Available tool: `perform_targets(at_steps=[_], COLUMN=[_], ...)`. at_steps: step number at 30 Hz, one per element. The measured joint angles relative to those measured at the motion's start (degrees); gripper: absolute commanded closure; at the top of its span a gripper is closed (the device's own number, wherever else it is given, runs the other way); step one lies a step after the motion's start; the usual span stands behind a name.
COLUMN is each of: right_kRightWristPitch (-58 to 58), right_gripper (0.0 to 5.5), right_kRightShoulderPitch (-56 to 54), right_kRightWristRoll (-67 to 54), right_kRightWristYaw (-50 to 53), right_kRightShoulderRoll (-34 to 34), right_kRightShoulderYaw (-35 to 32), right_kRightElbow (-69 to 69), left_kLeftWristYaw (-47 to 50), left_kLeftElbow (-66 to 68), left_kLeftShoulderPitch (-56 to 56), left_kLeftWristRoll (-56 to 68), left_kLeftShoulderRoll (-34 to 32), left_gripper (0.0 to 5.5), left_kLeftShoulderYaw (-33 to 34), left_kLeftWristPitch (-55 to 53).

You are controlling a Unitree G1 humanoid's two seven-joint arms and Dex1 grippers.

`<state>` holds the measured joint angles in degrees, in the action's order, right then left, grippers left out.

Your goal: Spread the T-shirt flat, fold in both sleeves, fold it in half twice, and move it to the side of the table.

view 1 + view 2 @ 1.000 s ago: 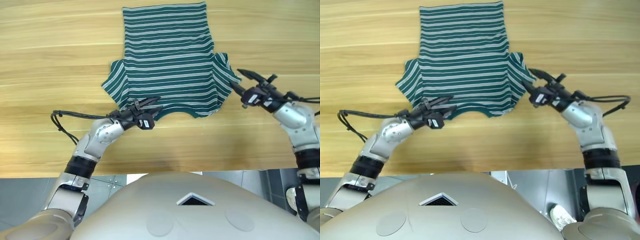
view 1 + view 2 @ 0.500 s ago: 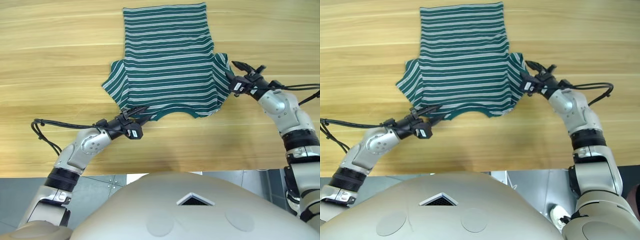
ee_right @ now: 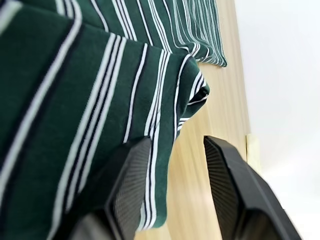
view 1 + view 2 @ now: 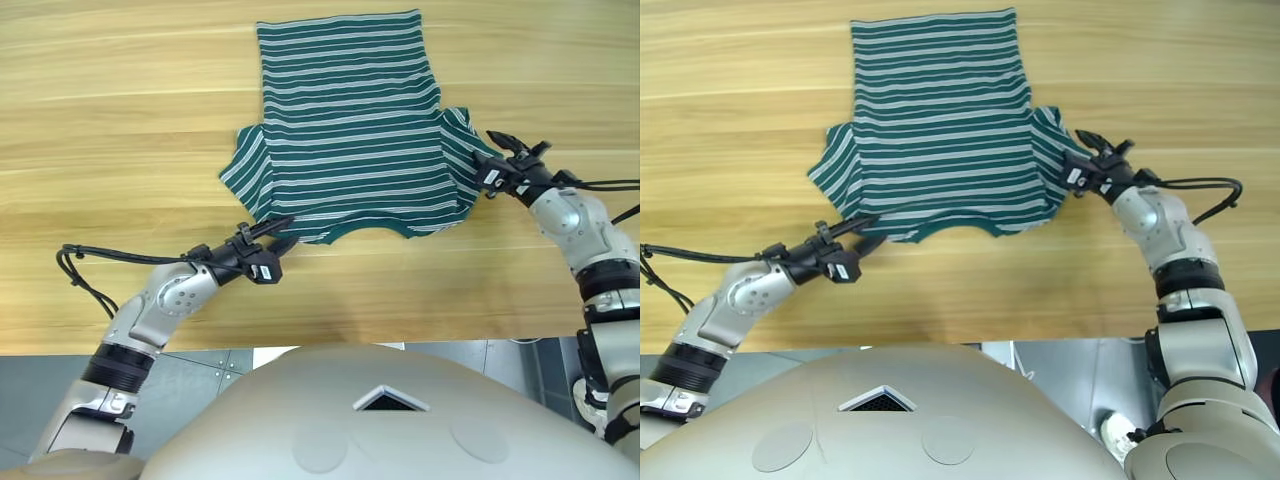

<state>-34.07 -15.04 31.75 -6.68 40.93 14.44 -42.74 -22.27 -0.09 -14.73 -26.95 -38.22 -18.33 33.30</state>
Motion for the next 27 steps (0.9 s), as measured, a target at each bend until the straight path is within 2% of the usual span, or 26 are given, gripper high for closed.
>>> perform_targets(at_steps=[4,6,9,12,13,16,19,27], right_kRightWristPitch=[-1.55,-2.79,-1.64,1.96,2.83,4.33,4.24,2.26], right_gripper=[3.54,3.54,3.54,3.54,3.54,3.54,3.54,3.54], right_kRightShoulderPitch=[2.26,5.28,8.91,12.93,13.85,16.94,20.65,22.06], right_kRightWristRoll=[-2.69,-10.09,-16.18,-15.88,-14.84,-9.20,-4.91,-1.66], right_kRightWristYaw=[0.02,-1.95,-4.25,-6.69,-7.58,-11.73,-13.62,-12.94], right_kRightShoulderRoll=[0.17,0.06,-0.80,-1.15,-1.10,-1.01,-0.45,3.33], right_kRightShoulderYaw=[-1.57,-4.18,-6.13,-6.93,-6.76,-2.25,1.30,1.94], right_kRightElbow=[5.84,16.43,31.47,42.07,43.73,45.32,41.89,37.49], left_kLeftWristYaw=[0.73,1.40,1.98,-0.07,-1.13,-0.50,1.07,0.67], left_kLeftElbow=[-1.75,-4.32,-12.19,-16.73,-15.93,-6.88,-0.39,1.57], left_kLeftShoulderPitch=[-3.06,-7.98,-12.95,-18.51,-19.70,-18.64,-15.09,-14.35], left_kLeftWristRoll=[1.52,5.32,20.26,35.18,36.73,34.10,24.32,13.18], left_kLeftShoulderRoll=[-1.61,-2.81,-3.35,-3.36,-3.29,-2.67,-2.22,-2.35], left_gripper=[3.76,3.76,3.76,3.76,3.76,3.76,3.76,3.76], left_kLeftShoulderYaw=[2.25,7.77,16.91,22.27,23.02,26.75,26.78,23.58], left_kLeftWristPitch=[0.00,-0.48,0.31,4.36,5.00,3.77,3.45,5.13])
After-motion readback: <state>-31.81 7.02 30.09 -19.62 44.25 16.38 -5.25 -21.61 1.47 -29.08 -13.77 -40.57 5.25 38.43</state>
